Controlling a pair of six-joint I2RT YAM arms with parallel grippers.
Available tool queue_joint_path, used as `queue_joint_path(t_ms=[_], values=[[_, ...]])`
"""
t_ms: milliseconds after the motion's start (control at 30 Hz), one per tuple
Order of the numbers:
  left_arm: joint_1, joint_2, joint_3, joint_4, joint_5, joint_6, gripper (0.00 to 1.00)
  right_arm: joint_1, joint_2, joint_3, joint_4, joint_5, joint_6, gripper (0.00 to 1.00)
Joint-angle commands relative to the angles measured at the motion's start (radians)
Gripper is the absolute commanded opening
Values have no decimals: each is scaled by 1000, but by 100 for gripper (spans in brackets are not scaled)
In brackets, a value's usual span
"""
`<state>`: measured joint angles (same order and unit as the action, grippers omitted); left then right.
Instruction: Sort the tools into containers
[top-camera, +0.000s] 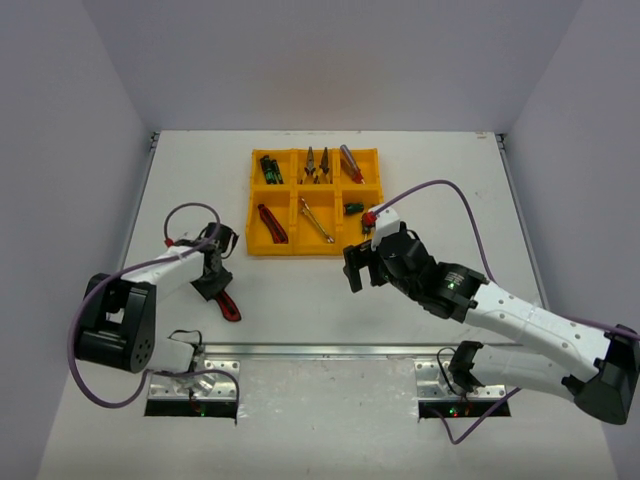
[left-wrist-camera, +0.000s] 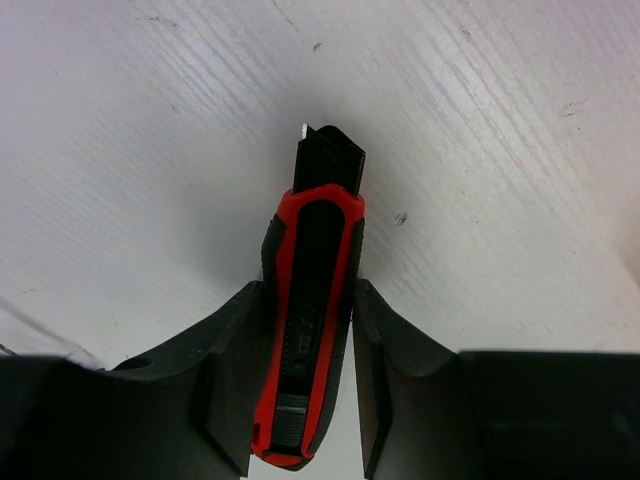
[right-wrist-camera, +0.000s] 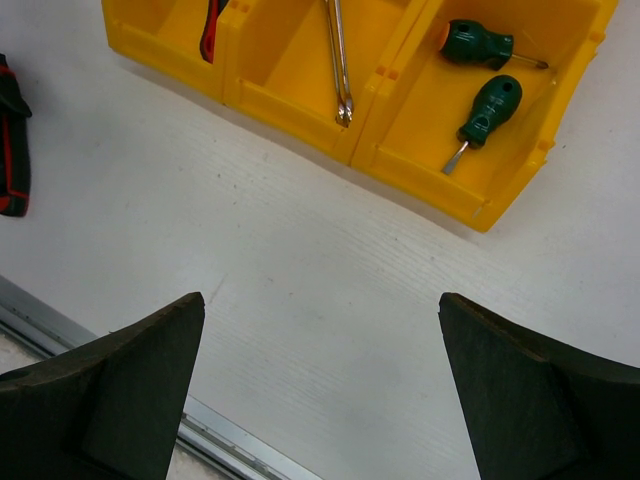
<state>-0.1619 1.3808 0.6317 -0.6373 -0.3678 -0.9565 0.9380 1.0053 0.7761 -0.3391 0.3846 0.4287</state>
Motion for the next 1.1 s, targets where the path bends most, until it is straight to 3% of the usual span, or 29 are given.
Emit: queue_joint_path(t_ms=[0, 100, 233, 333, 467, 533, 767, 1067], values=[[7, -86, -24, -35, -56, -15, 0, -4, 9, 5, 38, 20, -8, 99], [5, -240, -24, -27, -37, 17, 0, -8, 11, 9, 38, 36, -17, 99], [2, -531, -32, 108, 99, 81, 0, -41, 4, 14, 38, 58, -29, 99], [-2, -606, 2, 195, 197, 102, 0, -83, -20, 14, 39, 73, -15, 99], [-21, -521, 46, 380, 256, 174, 0, -128, -31, 25, 38, 63, -13, 99], [-21, -465, 45, 551, 296, 204, 0, -133, -33, 35, 32, 62, -16, 99], [-24, -152, 173, 815, 311, 202, 0, -133, -46, 55, -31, 63, -2, 99], [-39, 24, 237, 831, 246, 160, 0, -134, -64, 26, -46, 72, -10, 99]])
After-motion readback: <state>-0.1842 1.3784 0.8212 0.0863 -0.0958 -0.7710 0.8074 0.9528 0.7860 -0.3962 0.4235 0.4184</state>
